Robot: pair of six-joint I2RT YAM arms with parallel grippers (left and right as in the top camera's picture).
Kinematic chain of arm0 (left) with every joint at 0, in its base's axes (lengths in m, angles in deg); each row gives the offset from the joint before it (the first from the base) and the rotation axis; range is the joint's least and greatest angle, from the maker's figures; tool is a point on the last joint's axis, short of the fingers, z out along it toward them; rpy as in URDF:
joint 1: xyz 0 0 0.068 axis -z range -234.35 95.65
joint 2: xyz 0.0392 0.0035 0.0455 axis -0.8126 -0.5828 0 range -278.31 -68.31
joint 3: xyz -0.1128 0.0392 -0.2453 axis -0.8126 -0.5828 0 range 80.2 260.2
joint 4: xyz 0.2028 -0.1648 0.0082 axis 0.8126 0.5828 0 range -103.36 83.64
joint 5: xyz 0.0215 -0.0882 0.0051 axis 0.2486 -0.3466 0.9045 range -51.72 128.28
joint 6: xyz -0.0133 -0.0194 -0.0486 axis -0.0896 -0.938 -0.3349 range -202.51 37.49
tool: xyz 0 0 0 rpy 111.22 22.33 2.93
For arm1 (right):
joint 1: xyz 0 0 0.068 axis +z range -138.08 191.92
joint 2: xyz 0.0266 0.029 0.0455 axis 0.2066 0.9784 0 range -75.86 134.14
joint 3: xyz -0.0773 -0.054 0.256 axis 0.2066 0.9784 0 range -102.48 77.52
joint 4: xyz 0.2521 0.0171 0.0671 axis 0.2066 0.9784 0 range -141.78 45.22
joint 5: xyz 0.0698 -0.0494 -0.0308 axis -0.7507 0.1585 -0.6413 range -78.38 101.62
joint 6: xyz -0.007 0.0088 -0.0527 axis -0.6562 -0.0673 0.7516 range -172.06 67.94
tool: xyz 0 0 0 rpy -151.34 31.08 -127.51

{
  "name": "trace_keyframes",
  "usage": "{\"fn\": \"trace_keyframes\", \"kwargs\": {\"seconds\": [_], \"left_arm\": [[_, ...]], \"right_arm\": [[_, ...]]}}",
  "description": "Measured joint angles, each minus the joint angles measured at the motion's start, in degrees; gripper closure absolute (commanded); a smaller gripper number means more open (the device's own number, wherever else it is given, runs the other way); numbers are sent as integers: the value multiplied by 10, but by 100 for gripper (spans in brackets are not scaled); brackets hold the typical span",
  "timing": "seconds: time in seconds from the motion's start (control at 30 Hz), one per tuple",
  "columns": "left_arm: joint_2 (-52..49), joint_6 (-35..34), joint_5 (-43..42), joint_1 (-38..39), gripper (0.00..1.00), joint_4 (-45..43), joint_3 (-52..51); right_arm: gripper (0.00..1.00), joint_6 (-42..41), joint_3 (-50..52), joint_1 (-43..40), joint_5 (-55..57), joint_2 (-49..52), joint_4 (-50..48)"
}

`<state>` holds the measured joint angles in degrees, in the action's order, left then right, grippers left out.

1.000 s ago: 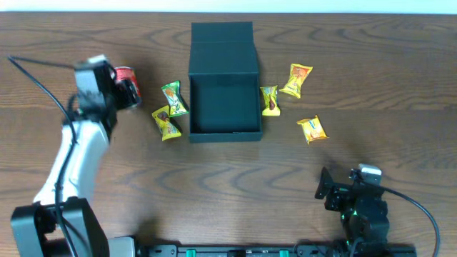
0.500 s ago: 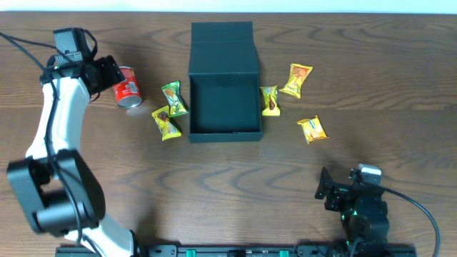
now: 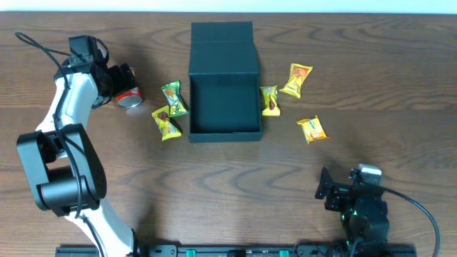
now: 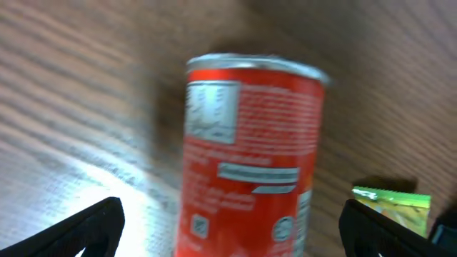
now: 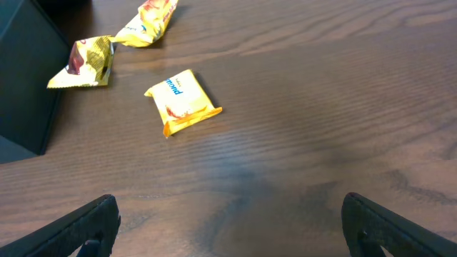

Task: Pack container
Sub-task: 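Lift the red chip can with the left gripper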

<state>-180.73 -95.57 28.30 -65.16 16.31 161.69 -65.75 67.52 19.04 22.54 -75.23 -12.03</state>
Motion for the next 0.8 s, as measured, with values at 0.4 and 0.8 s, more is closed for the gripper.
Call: {"fn": "trace_keyframes", "kwargs": {"seconds": [0.4, 0.8], "left_arm": [[-42, 26, 2, 11, 1, -4, 2], [-68, 28, 10, 11, 14, -21, 2]], "right_arm": [[1, 0, 0, 0, 0, 0, 0], [1, 0, 0, 0, 0, 0, 0]]}}
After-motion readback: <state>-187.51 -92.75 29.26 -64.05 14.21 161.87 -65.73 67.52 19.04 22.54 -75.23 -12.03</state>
